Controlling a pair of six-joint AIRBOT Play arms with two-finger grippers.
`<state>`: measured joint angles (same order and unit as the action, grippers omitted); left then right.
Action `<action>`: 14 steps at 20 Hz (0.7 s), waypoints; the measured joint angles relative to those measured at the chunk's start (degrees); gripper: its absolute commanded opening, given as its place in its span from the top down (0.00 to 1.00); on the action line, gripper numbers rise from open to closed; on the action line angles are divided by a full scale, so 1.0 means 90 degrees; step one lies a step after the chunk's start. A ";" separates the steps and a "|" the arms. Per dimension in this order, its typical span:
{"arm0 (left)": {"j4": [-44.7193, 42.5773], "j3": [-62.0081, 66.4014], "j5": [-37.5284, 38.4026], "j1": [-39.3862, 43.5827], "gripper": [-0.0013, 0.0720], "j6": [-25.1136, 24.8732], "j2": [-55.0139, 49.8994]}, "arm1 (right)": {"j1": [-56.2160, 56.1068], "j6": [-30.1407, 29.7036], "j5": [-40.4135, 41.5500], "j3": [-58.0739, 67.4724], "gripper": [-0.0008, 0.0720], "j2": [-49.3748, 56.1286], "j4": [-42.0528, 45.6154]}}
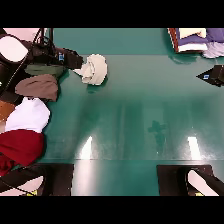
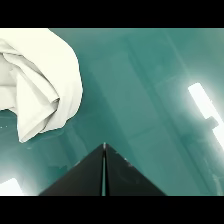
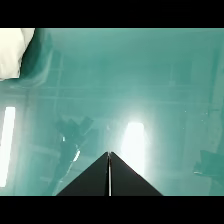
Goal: Fold the shirts.
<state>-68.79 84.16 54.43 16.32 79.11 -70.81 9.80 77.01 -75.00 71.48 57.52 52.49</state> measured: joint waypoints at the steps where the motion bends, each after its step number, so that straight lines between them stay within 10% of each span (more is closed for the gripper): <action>1: 0.0012 0.0000 0.0000 0.0000 0.95 0.0002 0.0000 | 0.0000 0.0000 0.0000 -0.0002 0.96 0.0000 0.0000; 2: 0.0039 0.0000 0.0000 0.0000 0.92 0.0005 0.0000 | 0.0000 0.0000 0.0000 -0.0002 0.96 0.0000 -0.0007; 4: 0.0073 -0.0002 -0.0046 0.0000 0.15 0.0005 -0.0019 | 0.0000 0.0000 -0.0002 -0.0002 0.96 0.0000 -0.0029; 14: -0.0046 0.0124 -0.1256 -0.0544 0.14 0.0578 -0.2076 | 0.0000 0.0005 -0.0041 -0.0002 0.96 0.0000 -0.0049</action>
<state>-69.21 85.27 43.13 11.42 84.31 -89.49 9.80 77.06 -75.37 71.46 57.52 52.05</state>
